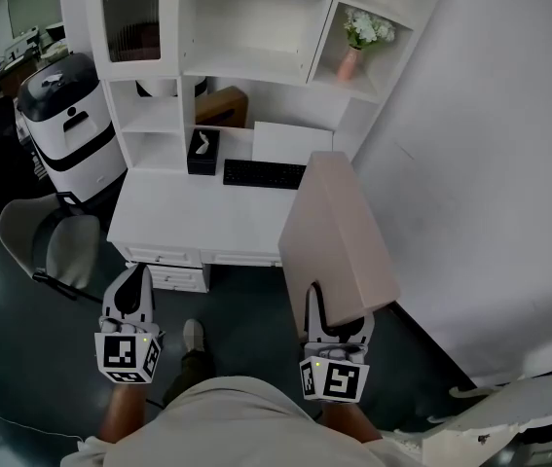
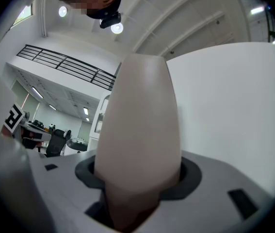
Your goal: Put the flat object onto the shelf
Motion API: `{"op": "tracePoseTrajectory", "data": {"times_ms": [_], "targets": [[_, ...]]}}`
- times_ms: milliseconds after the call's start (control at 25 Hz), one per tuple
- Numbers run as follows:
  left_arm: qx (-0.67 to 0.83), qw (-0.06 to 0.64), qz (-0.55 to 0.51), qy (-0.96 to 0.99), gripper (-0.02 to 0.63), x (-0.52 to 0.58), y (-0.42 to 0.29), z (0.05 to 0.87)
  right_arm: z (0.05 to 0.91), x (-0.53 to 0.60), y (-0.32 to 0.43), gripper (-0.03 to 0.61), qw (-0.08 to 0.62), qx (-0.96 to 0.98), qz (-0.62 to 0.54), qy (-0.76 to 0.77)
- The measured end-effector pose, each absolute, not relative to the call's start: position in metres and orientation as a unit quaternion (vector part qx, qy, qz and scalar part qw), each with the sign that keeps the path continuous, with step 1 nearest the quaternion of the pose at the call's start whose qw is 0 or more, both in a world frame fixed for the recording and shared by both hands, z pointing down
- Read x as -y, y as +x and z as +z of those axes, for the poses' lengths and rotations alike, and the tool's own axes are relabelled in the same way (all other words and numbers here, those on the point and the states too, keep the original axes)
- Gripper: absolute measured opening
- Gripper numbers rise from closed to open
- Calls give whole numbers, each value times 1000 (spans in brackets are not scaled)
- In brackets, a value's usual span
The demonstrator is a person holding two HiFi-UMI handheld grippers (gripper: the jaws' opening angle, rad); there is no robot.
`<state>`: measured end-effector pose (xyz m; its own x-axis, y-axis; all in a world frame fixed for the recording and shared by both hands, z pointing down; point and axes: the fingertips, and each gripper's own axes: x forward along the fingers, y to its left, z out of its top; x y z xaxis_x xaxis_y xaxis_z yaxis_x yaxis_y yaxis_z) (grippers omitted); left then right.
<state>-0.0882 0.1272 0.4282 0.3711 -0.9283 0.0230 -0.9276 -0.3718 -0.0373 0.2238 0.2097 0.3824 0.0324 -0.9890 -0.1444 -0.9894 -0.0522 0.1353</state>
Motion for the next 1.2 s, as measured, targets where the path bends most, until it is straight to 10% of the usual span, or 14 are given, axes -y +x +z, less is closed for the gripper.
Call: {"op": "tracePoseTrajectory", "data": {"times_ms": [1200], "targets": [[-485,2,-14,-874,0,146,-131,429,363,34,172,275,-41,-629,136,-764]]}}
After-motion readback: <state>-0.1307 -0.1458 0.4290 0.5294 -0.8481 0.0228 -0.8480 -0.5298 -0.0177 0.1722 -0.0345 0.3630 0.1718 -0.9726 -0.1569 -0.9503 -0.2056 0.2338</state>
